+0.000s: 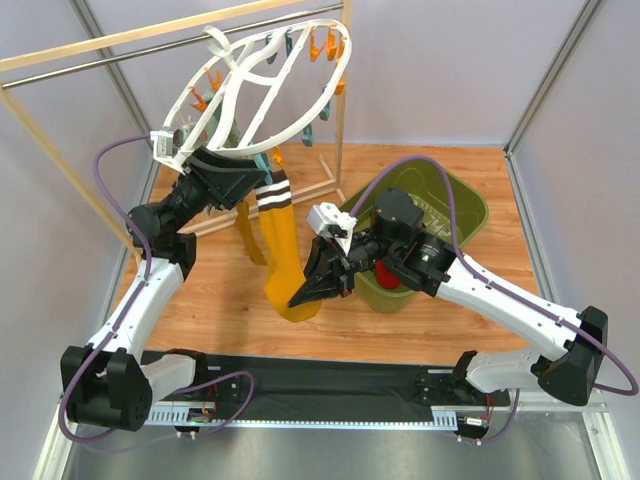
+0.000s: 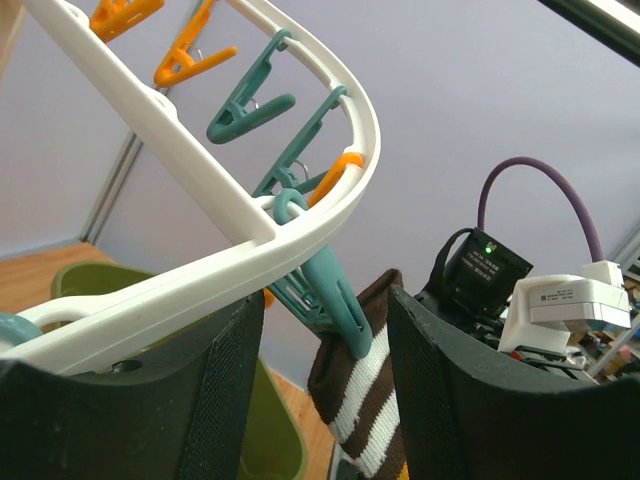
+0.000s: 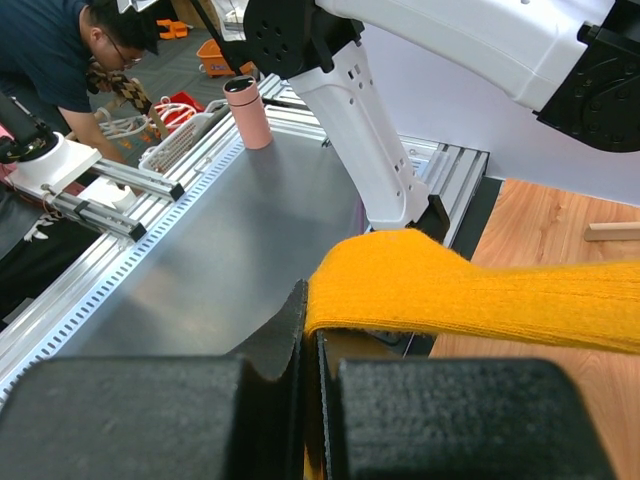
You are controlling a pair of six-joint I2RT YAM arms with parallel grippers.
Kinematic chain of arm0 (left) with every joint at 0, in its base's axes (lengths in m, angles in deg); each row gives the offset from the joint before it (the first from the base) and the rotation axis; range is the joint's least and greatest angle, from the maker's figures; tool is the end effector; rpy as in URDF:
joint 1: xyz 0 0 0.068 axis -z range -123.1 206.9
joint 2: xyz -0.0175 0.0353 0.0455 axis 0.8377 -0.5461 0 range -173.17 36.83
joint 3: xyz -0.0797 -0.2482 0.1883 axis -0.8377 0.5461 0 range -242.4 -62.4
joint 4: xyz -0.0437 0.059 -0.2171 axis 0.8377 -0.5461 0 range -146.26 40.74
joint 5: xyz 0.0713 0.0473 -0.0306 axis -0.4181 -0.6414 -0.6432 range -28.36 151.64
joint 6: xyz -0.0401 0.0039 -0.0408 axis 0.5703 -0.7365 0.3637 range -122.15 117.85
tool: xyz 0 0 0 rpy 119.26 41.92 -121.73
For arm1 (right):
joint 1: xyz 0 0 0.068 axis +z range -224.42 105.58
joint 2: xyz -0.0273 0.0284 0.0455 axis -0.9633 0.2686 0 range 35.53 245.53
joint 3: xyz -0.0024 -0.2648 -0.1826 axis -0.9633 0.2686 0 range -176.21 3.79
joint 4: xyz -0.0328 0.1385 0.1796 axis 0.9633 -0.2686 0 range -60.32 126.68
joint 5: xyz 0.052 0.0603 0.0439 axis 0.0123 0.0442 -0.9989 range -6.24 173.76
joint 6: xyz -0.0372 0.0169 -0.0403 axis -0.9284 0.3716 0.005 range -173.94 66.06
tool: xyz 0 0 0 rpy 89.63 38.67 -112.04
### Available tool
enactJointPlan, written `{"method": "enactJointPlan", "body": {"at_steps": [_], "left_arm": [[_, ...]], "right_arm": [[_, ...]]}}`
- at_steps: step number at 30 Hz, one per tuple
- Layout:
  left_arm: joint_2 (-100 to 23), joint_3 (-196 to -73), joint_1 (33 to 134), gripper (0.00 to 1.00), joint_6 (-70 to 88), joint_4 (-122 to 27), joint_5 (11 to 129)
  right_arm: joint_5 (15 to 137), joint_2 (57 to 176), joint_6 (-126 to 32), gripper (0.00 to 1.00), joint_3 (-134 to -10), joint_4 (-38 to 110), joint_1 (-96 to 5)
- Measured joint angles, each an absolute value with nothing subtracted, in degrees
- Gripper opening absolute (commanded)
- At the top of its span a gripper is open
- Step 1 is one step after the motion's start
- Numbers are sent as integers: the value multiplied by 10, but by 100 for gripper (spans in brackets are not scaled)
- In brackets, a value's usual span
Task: Remove the socks clipped to the hanger
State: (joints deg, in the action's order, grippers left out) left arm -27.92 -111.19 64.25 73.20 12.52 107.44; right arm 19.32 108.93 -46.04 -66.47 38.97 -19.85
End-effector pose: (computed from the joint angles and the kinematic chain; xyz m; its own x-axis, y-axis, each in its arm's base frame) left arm 0.1708 -0.0513 0.4709 -0.3858 -0.6304 -0.6736 0.8361 0.0699 -0.5442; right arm 0.1063 0.2127 0.4616 -0.1289 -0.0788 -0.9885 -0.8649 -0.4787 0.1509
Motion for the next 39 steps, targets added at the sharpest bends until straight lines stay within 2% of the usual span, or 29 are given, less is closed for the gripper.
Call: {"method": "enactJointPlan", "body": {"at_steps": [5, 8, 11, 14, 19, 20, 22, 23, 26, 34, 37, 39], "left_arm": [[-279, -1113, 643, 49, 735, 124, 1068], [-279, -1118, 643, 38, 736, 123, 1065], [-279, -1124, 643, 20, 738, 123, 1065], [-279, -1128, 643, 12, 741, 123, 1063], [-279, -1129, 643, 9, 745, 123, 1062], [-279, -1129, 643, 10, 745, 123, 1062], [-279, -1131, 643, 18, 745, 123, 1062], [-279, -1131, 643, 28, 744, 123, 1062], [-276, -1131, 643, 48, 738, 117, 1062], [-228, -1131, 643, 55, 687, 24, 1054], [-194, -1134, 643, 63, 641, -64, 1040], [-174, -1142, 643, 64, 609, -127, 1032]], "right_arm": [[193, 1088, -463, 0, -665, 384, -199], [193, 1085, -464, 0, -665, 381, -198], [193, 1085, -465, 0, -665, 379, -197], [193, 1085, -467, 0, -665, 375, -194], [195, 1085, -468, 0, -665, 372, -194], [196, 1085, -469, 0, -665, 372, -194], [198, 1085, -470, 0, -665, 369, -194], [198, 1085, -470, 0, -665, 367, -194], [198, 1084, -472, 0, -665, 365, -194], [204, 1069, -483, 0, -665, 352, -194], [213, 1056, -487, 0, -665, 349, -193], [228, 1049, -489, 0, -665, 347, -193]]}}
